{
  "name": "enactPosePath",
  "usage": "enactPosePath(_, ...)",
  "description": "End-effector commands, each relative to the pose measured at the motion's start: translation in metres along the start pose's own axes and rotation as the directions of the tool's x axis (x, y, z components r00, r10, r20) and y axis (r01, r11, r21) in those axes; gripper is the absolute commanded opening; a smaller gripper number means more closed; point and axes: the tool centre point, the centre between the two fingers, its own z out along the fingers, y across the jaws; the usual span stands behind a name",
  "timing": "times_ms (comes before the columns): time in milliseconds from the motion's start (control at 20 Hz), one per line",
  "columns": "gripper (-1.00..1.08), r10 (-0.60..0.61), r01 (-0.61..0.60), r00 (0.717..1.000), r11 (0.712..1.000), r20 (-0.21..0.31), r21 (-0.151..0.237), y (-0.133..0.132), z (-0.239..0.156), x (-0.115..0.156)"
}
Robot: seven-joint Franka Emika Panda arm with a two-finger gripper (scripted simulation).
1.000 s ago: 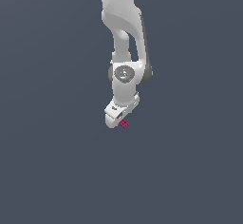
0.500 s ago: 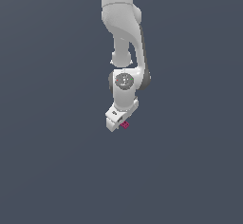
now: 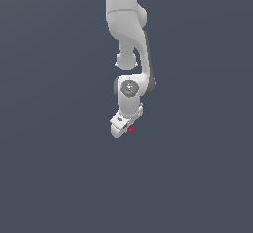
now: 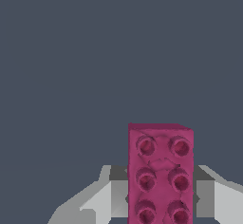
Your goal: Pick up the object and move it to a goal position.
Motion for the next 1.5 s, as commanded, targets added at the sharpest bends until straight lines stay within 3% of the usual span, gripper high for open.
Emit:
enactPosePath(0,-1.00,0.000,0.000,1.000,1.000,0.000,0.000,0.000,0.000,0.000)
enactPosePath(450,-1.00,0.000,0.000,1.000,1.000,0.000,0.000,-0.002,-0.001,0.001)
enactPosePath(750,-1.00,0.000,0.000,1.000,1.000,0.000,0.000,-0.019,-0.014,0.004)
enactPosePath(1050,-1.00,-0.001,0.001,1.000,1.000,0.001,-0.001,-0.053,-0.039,0.012)
enactPosePath(1450,-1.00,-0.001,0.001,1.000,1.000,0.001,-0.002,-0.121,-0.090,0.029)
